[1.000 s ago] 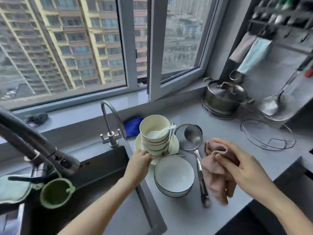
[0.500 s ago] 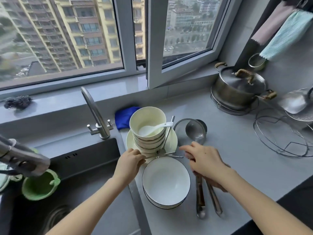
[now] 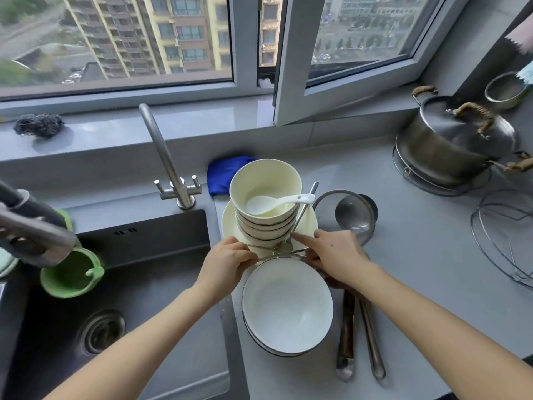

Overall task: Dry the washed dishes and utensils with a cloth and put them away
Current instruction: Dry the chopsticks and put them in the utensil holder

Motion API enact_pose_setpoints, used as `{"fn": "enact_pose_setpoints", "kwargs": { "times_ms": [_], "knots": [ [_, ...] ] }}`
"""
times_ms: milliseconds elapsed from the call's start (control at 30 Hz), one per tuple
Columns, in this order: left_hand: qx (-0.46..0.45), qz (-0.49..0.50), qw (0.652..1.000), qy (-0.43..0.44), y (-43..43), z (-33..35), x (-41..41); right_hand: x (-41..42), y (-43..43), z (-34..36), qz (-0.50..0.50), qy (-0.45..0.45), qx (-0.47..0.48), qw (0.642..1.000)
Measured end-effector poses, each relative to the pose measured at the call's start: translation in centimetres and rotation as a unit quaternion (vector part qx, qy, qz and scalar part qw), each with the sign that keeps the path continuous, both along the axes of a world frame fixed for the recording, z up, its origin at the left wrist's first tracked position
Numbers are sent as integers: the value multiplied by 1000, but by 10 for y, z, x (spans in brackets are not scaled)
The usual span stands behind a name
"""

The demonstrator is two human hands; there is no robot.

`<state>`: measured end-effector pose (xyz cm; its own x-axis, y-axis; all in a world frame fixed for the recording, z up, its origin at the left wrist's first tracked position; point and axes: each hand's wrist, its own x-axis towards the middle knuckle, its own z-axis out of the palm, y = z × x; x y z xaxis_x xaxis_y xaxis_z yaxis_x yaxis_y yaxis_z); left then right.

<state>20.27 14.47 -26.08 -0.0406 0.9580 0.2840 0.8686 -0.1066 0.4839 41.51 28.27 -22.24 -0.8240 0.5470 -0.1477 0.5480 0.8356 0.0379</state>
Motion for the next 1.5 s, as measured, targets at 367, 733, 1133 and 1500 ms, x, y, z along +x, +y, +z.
{"fn": "enact_pose_setpoints", "kwargs": {
  "times_ms": [367, 733, 1133, 1500],
  "knots": [
    [16, 29, 999, -2, -3, 6, 11, 11, 1, -7, -19, 36, 65, 997],
    [58, 183, 977, -89, -24, 67, -2, 46, -12, 39, -91, 58, 86, 990],
    [-8, 126, 946, -300, -66, 146, 28, 89, -68, 155, -324, 223, -222, 892],
    [-84, -6, 802, -592, -87, 189, 28, -45, -164, 179, -300, 362, -607, 641]
  ]
}}
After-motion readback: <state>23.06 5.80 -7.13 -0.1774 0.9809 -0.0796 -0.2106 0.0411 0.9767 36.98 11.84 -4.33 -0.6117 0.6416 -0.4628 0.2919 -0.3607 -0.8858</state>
